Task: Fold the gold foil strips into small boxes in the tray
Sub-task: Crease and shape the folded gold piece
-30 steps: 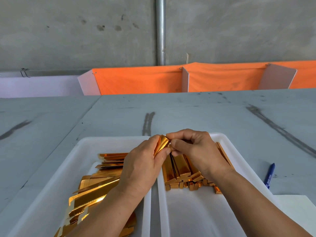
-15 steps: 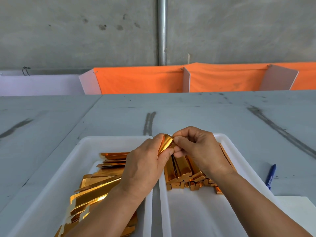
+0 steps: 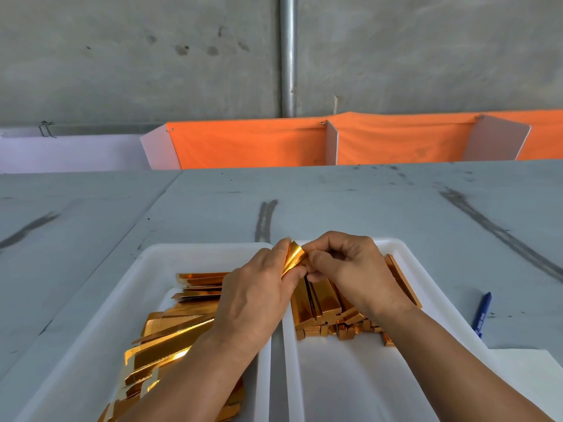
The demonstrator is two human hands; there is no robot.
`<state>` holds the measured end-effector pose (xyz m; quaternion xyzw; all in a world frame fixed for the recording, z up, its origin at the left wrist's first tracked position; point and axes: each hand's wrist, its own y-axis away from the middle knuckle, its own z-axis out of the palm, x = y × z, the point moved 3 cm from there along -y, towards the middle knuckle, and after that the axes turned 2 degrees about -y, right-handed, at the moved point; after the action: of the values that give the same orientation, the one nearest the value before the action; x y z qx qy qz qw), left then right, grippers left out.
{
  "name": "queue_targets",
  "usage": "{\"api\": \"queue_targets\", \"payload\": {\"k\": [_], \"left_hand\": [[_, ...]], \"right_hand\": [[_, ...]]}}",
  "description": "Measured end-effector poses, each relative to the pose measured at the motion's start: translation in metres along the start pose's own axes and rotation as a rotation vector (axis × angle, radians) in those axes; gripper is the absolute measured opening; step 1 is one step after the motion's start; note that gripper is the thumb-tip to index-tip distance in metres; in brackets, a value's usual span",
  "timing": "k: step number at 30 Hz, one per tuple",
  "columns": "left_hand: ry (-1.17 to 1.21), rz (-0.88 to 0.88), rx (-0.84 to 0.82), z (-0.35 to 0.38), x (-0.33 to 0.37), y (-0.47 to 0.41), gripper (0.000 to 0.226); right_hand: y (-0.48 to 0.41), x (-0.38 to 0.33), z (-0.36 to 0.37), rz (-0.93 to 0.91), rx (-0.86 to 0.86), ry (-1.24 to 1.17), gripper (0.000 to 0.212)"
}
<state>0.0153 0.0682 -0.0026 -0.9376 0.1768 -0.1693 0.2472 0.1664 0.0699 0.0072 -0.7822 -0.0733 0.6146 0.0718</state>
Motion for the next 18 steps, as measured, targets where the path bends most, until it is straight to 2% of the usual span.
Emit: {"api": "queue_targets", "payload": {"k": [4,9,14,18], "left_hand": [[0.014,0.022,0.013,-0.0020,0.0028,-0.0003,0.061],[0.044,0.034,0.015,-0.0013,0.0034,0.0006,0.056],[0.318,-0.019,-0.046,0.0036,0.0005,0.0002,0.049],[0.439,-0.083,-0.069,0.0056,-0.0040,0.0003,0.043]], "right_hand": [[-0.0022,0.0027,0.0029,0.069,0.018,-0.133,0.009],[-0.0035,0.0080,0.0031,0.085,0.053,-0.069,0.008],[-0.0065,0.0088,-0.0009,0.100,0.072,-0.055,0.009],[-0.0057,0.0089,-0.0002,0.099,0.061,-0.075,0.009]]}}
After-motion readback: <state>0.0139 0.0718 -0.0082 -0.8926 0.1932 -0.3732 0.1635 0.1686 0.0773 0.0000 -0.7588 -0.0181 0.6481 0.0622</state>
